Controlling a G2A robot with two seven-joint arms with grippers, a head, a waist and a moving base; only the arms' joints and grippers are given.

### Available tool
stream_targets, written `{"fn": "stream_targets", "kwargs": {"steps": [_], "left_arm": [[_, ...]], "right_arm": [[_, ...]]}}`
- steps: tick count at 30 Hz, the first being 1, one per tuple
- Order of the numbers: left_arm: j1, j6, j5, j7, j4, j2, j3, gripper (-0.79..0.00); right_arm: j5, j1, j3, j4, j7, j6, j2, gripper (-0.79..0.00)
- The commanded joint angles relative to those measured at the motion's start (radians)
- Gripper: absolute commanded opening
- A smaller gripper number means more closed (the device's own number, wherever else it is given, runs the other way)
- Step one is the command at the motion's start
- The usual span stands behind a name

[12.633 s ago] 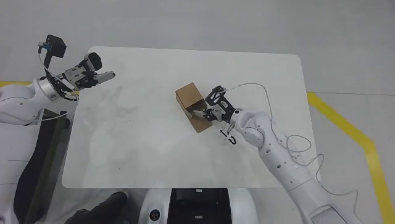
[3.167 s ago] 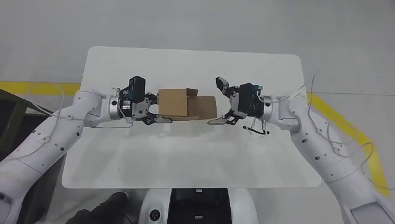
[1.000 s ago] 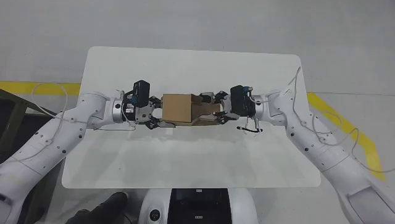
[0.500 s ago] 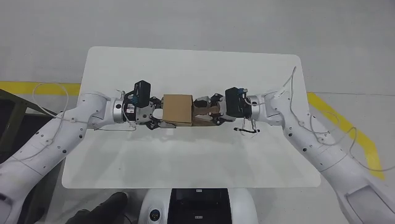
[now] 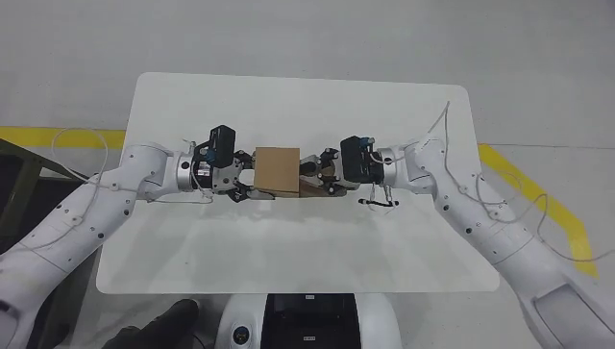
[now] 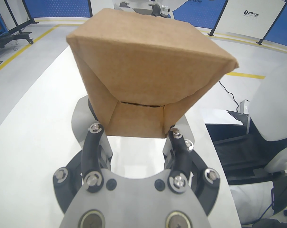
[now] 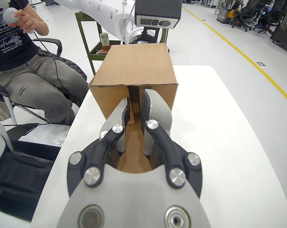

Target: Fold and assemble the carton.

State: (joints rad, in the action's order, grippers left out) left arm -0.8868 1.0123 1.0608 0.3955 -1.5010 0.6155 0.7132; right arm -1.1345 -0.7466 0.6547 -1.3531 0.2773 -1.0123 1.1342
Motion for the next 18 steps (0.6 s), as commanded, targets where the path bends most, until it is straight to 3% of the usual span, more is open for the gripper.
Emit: {"fn": "stream_targets", "kwargs": {"steps": [1, 9, 18], "left_arm": [[0.001, 0.000, 0.002, 0.002, 0.000, 0.000, 0.000, -0.493], [0.002, 0.000, 0.002, 0.010, 0.018, 0.000, -0.002, -0.502], [-0.004, 0.000, 0.011, 0.030, 0.031, -0.004, 0.006, -0.502]], "right_arm": [[0.003, 0.005, -0.007, 0.002, -0.007, 0.000, 0.004, -0.671], [0.010, 0.010, 0.009, 0.009, -0.022, 0.000, 0.003, -0.622], [0.168, -0.054, 0.121, 0.006, -0.104, 0.000, -0.051, -0.625]]}}
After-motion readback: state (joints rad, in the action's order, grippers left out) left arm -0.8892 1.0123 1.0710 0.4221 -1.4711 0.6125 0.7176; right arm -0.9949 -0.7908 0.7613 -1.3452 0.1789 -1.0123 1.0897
